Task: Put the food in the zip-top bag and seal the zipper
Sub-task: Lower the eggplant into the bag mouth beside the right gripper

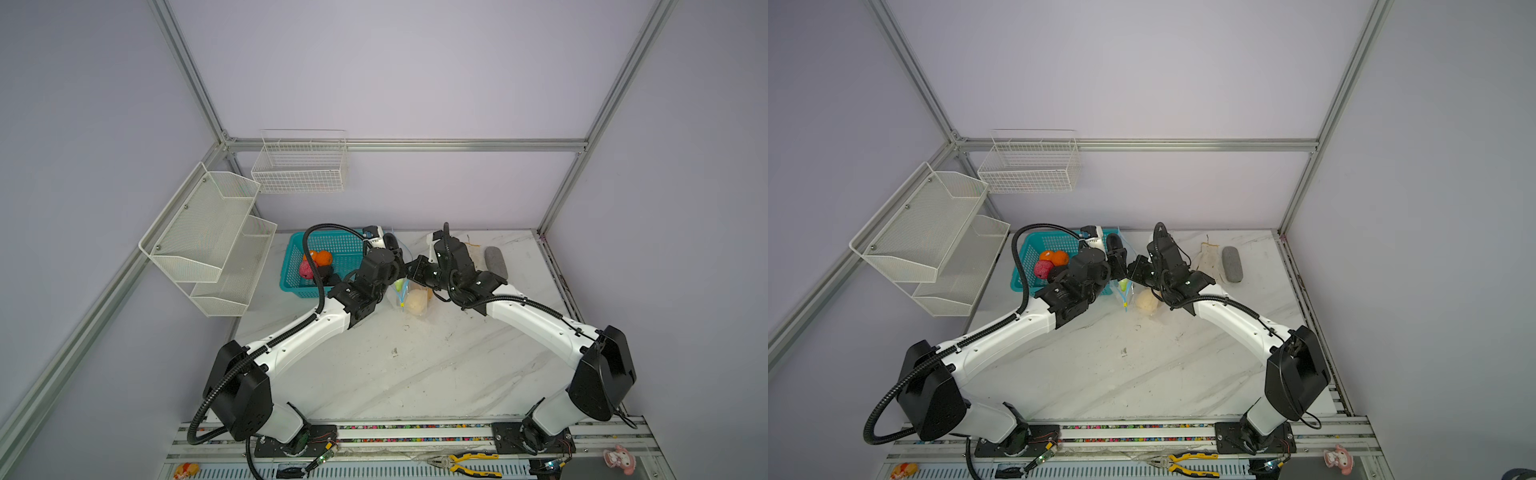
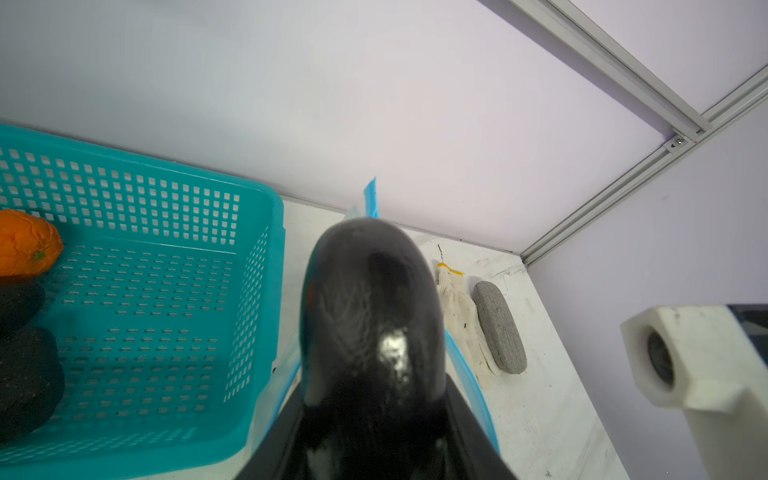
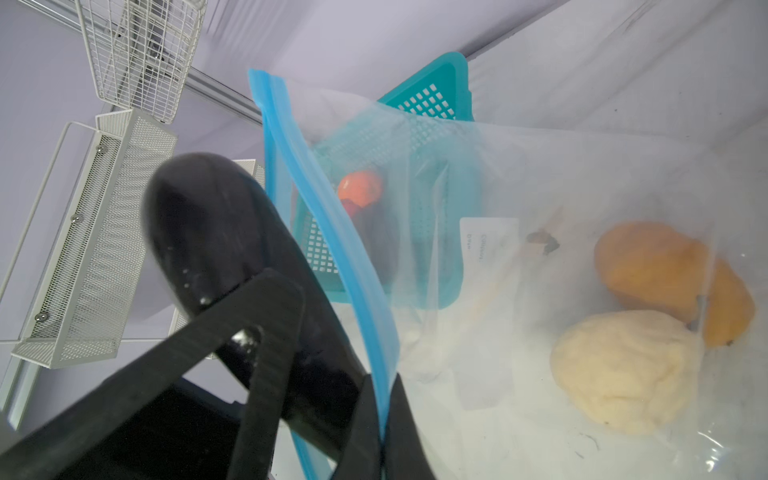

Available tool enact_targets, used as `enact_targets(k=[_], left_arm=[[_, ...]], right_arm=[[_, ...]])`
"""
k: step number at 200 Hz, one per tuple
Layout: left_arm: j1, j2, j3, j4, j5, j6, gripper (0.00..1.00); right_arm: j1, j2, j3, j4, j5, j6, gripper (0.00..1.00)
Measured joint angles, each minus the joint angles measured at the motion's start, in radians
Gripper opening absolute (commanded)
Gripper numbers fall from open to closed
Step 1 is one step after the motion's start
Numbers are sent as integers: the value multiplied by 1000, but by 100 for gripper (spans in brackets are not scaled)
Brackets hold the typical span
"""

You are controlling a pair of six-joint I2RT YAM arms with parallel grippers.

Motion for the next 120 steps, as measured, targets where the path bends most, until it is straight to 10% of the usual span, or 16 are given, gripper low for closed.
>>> enact_targets(k=[120], left_arm=[[-32, -14, -98, 44, -58, 41, 47]], right_arm=[[0, -3, 0, -3, 0, -1, 0]])
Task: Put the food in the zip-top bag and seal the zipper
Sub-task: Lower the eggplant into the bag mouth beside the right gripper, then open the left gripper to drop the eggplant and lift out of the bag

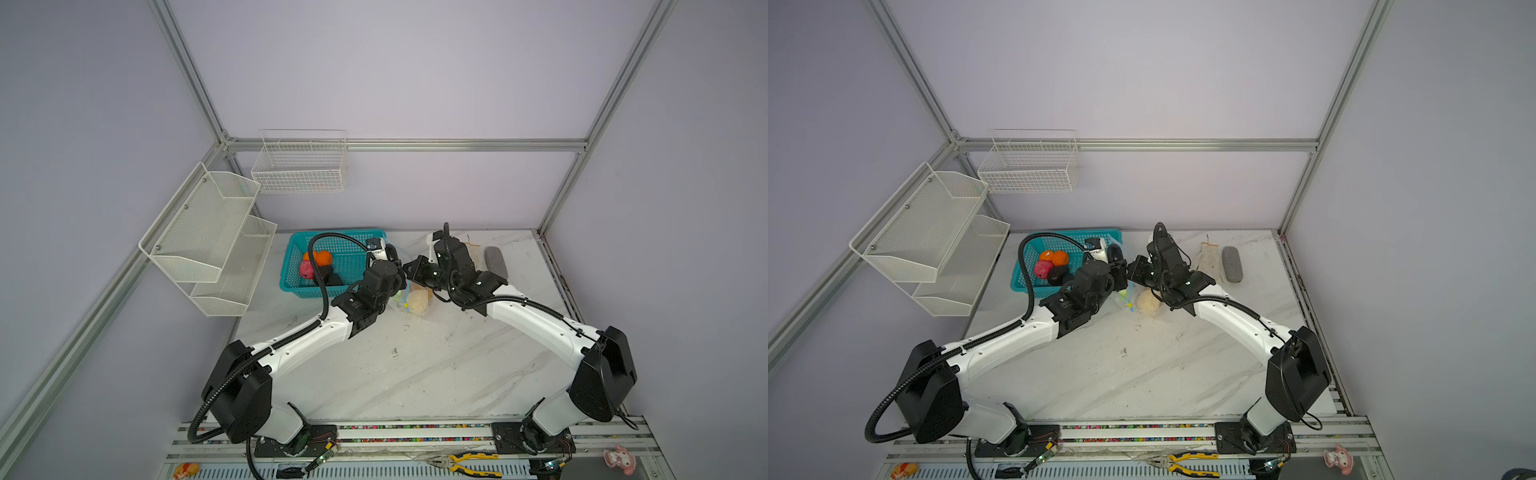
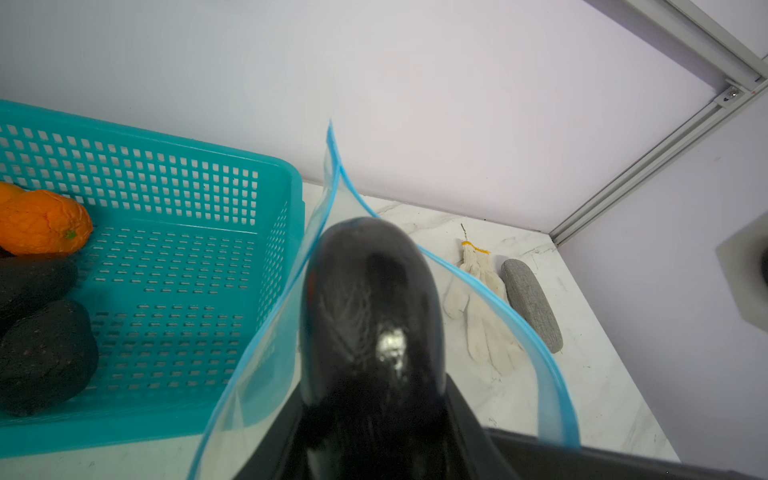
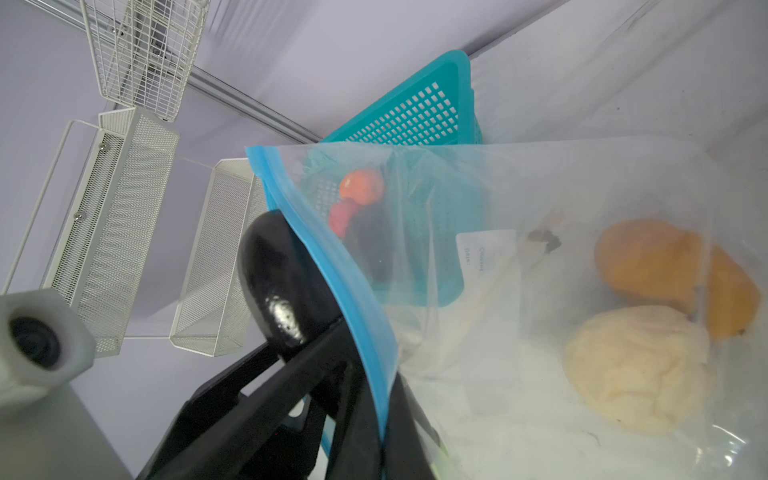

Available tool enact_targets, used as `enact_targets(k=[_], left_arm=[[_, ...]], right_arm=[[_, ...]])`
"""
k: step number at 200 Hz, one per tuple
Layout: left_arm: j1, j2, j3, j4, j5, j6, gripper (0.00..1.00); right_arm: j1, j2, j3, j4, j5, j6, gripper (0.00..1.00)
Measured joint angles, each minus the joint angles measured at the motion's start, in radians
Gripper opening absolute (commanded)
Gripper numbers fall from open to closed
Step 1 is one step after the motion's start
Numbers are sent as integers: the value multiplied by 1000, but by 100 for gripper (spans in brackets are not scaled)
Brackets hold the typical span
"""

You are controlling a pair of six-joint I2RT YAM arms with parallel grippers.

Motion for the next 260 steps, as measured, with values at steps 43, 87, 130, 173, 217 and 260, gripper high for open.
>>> enact_targets(k=[43, 87, 130, 173, 217, 260], left_arm=[[0, 0, 0, -2, -15, 35, 65], [0, -1, -1, -2, -24, 56, 63], [-6, -63, -33, 8, -23, 74, 50], [-6, -73, -33, 48, -33, 101, 39], [-7, -74, -33, 71, -33, 116, 47], [-1, -147, -32, -65, -9, 109, 59]], right_arm=[[-5, -2, 0, 4, 5, 0, 0], [-5, -2, 0, 4, 9, -1, 0], [-5, -2, 0, 5, 6, -3, 0], [-5, -2, 0, 11, 5, -6, 0], [-5, -2, 0, 11, 5, -6, 0], [-5, -4, 0, 11, 6, -6, 0]])
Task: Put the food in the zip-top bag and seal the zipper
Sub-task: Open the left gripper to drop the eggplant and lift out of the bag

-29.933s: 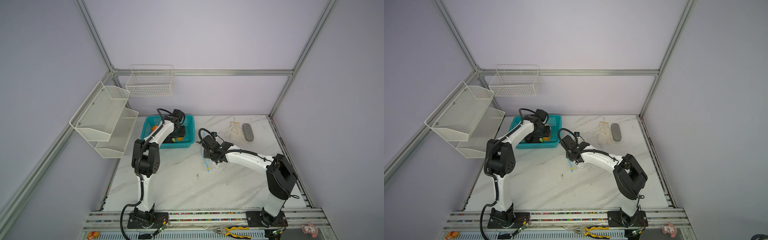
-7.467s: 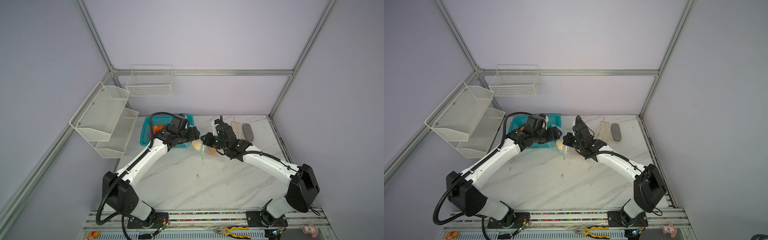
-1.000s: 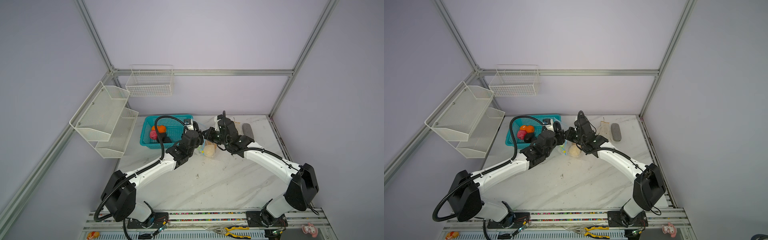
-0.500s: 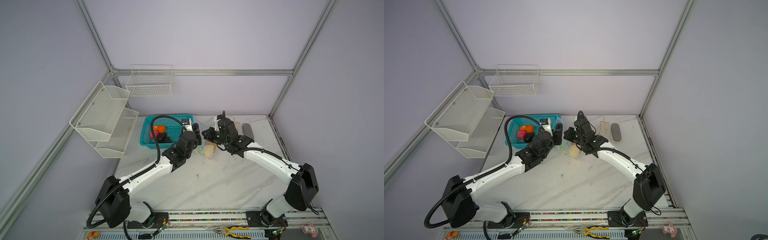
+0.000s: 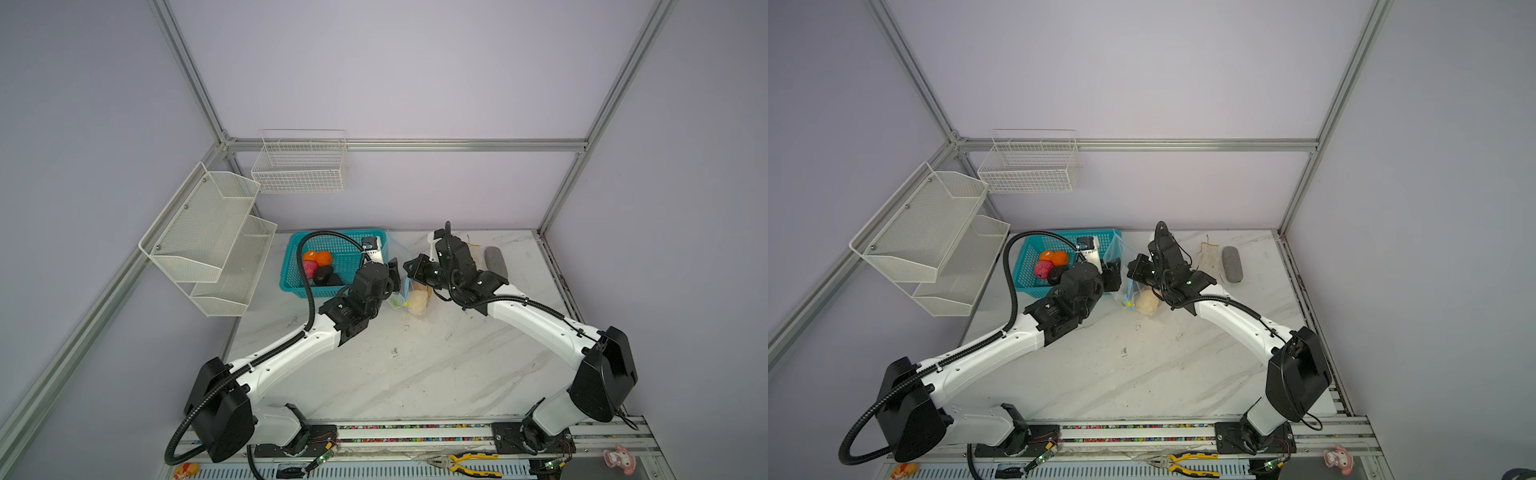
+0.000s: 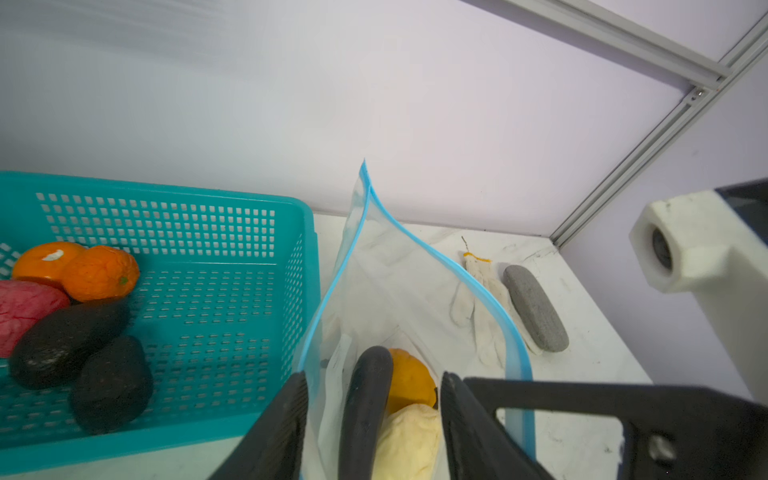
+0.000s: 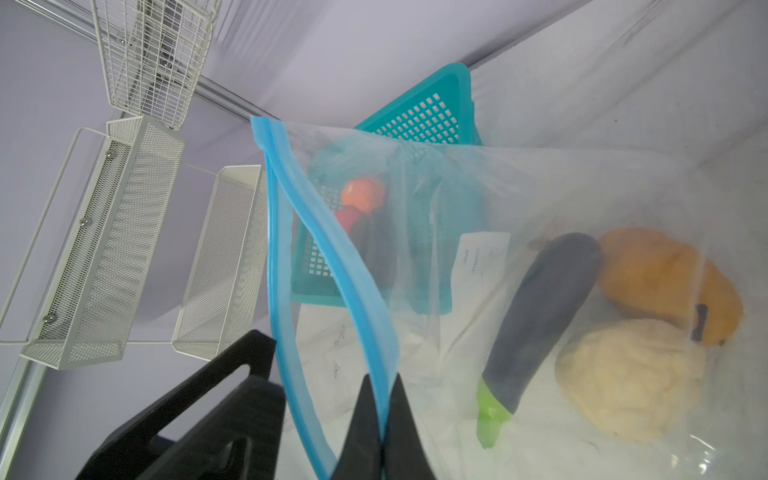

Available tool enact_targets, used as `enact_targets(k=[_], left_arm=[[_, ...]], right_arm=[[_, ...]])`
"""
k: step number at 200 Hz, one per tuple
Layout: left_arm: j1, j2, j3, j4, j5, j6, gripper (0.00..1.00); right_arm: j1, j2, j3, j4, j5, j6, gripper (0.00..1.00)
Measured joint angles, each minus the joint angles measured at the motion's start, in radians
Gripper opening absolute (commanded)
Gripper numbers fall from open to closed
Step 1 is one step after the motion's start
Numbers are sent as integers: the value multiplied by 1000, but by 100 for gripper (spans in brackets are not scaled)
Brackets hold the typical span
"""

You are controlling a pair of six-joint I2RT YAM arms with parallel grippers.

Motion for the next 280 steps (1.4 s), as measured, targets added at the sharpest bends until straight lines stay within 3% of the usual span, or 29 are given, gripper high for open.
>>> enact_targets(k=[31, 75, 117, 195, 234, 280], left_arm=[[77, -52, 29, -151, 131, -42, 65], [220, 8, 81, -256, 439, -97, 71], [232, 55, 116, -272, 605, -118, 58], [232, 64, 243, -343, 623, -87, 23], [232, 113, 253, -381, 621, -82, 22], [232, 156, 277, -436, 592, -54, 11]], right_arm=[[0, -19, 0, 0, 4, -2, 0], [0, -33, -1, -1, 21, -11, 0], [0, -33, -4, -1, 29, -18, 0], [0, -33, -5, -1, 36, -21, 0], [0, -33, -5, -1, 36, -23, 0], [0, -33, -5, -1, 36, -27, 0]])
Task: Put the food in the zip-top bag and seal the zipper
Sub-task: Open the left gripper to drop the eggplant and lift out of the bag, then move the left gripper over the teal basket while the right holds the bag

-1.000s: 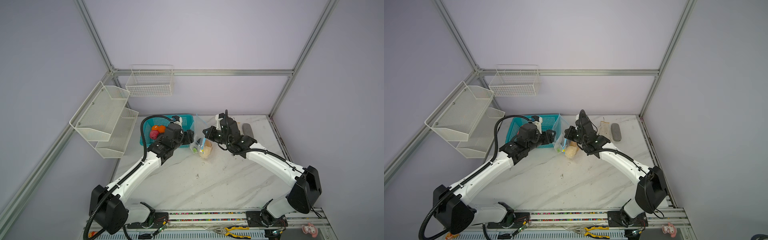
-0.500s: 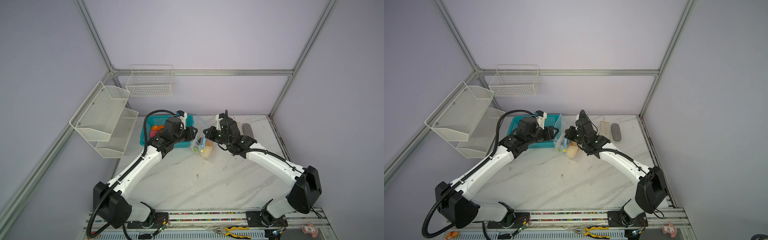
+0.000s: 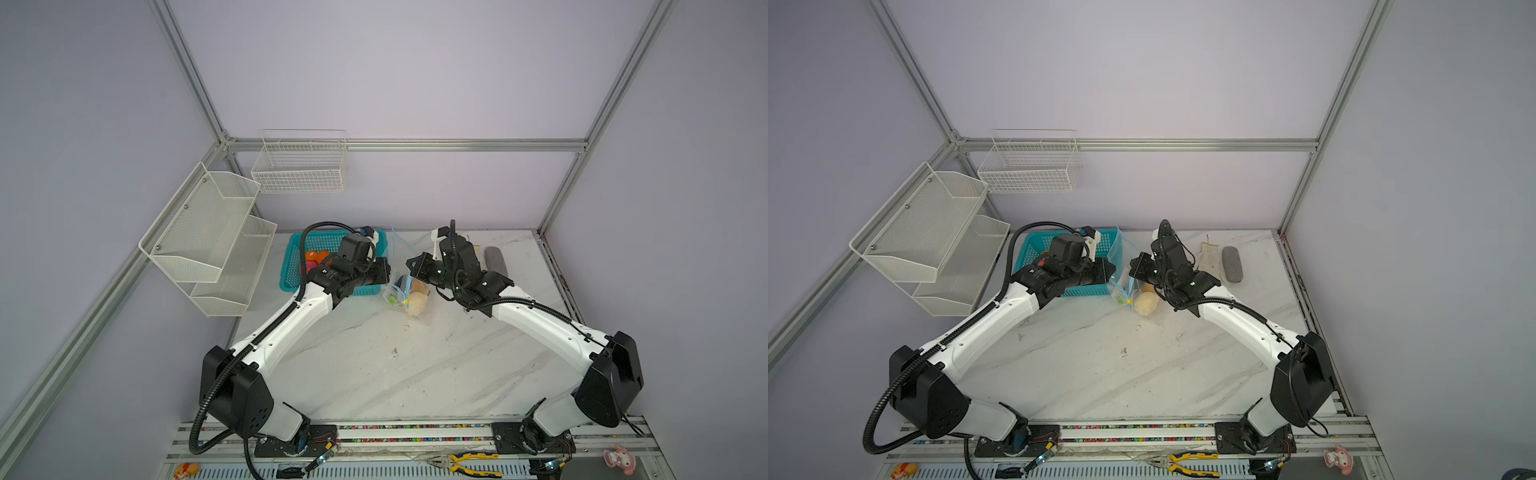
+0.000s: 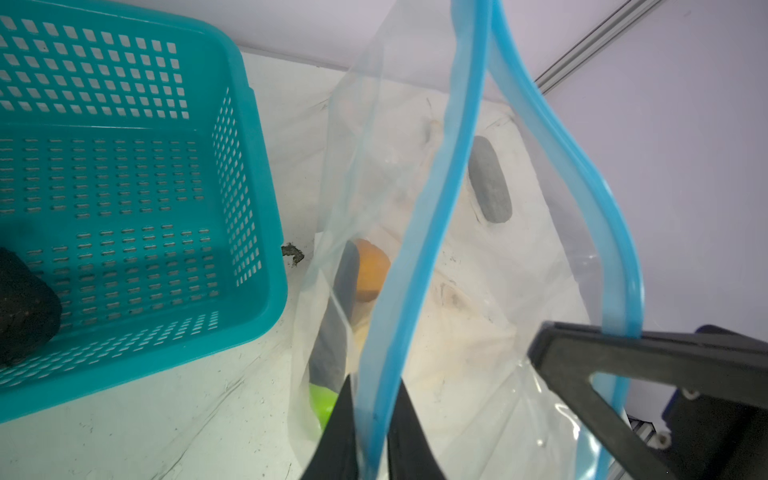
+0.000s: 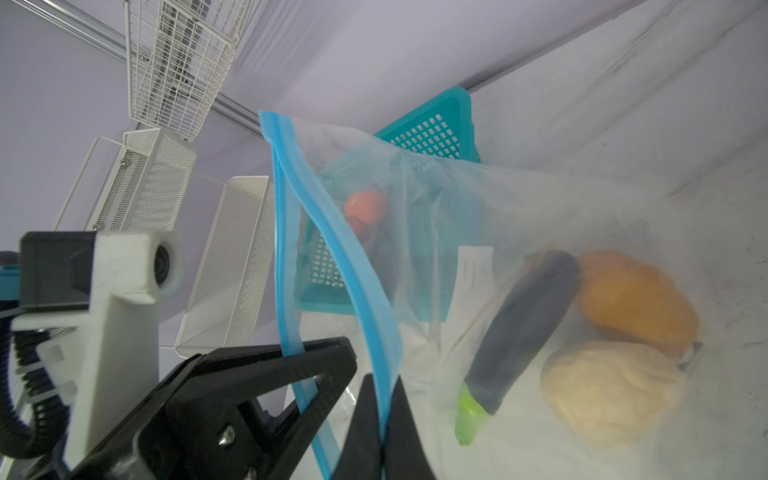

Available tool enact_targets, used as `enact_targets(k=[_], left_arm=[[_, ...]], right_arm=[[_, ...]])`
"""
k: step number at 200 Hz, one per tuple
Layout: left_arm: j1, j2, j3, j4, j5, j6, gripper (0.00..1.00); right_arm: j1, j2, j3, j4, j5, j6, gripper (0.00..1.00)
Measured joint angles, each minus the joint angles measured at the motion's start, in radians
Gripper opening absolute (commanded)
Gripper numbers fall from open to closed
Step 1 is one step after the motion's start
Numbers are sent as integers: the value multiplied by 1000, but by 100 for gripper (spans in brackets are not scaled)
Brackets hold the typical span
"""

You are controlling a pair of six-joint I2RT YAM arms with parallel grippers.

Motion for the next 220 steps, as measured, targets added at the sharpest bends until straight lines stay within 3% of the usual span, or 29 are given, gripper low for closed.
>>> enact_targets(k=[62, 119, 220], left_arm=[[-7, 0, 19, -9, 10, -12, 2], [-70, 8, 19, 2, 54, -48, 0], [-180, 83, 19, 166, 148, -155, 0]], right_arm=[[0, 0, 0, -11, 2, 0, 0], [0, -67, -16, -74, 50, -13, 0], [0, -307, -39, -289, 265, -53, 0]])
